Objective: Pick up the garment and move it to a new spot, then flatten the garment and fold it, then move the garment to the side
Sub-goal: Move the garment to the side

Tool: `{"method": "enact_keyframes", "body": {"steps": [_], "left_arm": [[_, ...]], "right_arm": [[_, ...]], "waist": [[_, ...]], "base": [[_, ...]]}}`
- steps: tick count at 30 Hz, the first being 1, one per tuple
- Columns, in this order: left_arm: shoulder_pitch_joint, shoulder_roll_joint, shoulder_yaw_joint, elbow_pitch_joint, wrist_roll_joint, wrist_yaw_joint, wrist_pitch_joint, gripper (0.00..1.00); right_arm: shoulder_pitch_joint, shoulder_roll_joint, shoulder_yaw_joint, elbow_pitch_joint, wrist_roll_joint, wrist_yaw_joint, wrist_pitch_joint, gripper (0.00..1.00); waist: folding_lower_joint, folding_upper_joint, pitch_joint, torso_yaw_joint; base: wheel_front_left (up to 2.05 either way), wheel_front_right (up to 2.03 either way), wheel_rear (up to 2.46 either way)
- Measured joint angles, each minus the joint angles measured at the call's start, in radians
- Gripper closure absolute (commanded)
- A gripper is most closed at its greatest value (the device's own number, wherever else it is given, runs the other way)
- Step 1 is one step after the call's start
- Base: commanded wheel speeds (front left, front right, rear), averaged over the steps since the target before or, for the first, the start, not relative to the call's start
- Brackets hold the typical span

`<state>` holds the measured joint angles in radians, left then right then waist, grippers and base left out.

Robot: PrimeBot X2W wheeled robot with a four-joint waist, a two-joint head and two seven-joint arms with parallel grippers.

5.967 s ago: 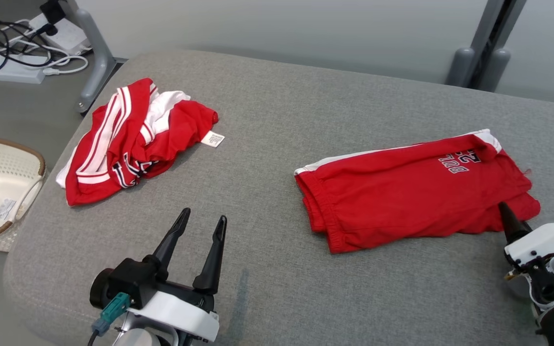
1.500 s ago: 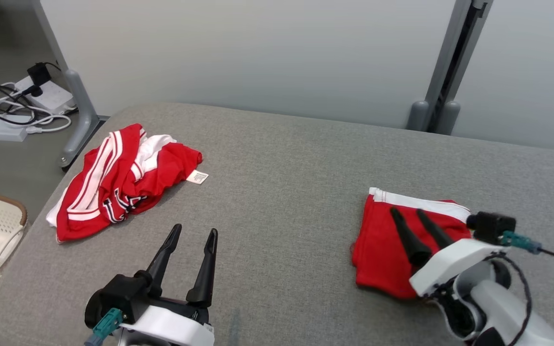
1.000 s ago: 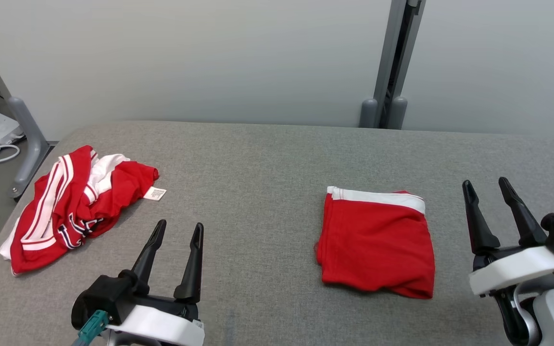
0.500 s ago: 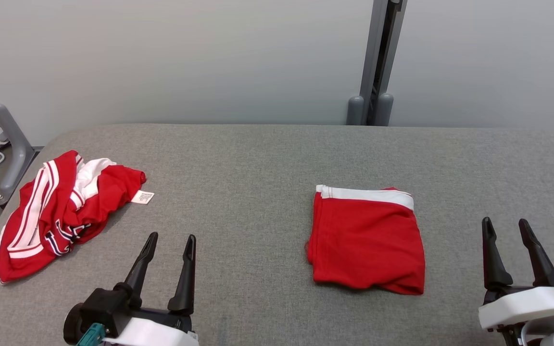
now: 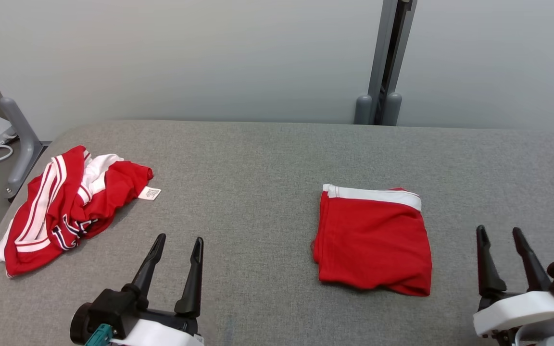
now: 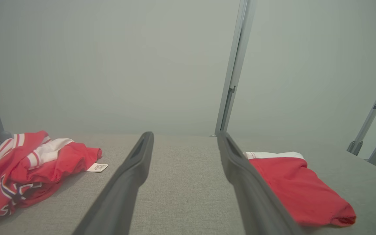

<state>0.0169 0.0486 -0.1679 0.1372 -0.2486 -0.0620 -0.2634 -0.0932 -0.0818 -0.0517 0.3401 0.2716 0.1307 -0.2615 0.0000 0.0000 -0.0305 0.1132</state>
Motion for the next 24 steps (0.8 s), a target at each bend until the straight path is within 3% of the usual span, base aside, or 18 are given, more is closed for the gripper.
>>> {"method": "enact_keyframes", "body": {"steps": [3, 7, 18, 24], "left_arm": [[-0.001, 0.000, -0.012, 0.006, 0.001, -0.006, 0.000, 0.00], [-0.014, 0.000, -0.026, 0.016, 0.002, -0.013, 0.000, 0.00], [-0.097, 0.000, -0.058, 0.026, 0.005, -0.034, 0.000, 0.00], [-0.108, 0.000, -0.061, 0.027, 0.002, -0.035, 0.000, 0.00]], "right_arm": [[-0.011, -0.013, 0.038, 0.048, 0.025, 0.000, 0.000, 0.00], [-0.072, -0.049, 0.141, 0.165, 0.146, 0.000, 0.014, 0.00], [-0.284, -0.196, 0.366, 0.340, 0.548, 0.000, 0.291, 0.00], [-0.325, -0.217, 0.413, 0.392, 0.631, 0.000, 0.355, 0.00]], "waist": [[0.0000, 0.0000, 0.010, 0.006], [0.0000, 0.0000, 0.033, 0.017], [0.0000, 0.0000, 0.145, 0.072], [0.0000, 0.0000, 0.170, 0.104]], "base": [[0.00, 0.00, 0.00], [0.00, 0.00, 0.00], [0.00, 0.00, 0.00], [0.00, 0.00, 0.00]]}}
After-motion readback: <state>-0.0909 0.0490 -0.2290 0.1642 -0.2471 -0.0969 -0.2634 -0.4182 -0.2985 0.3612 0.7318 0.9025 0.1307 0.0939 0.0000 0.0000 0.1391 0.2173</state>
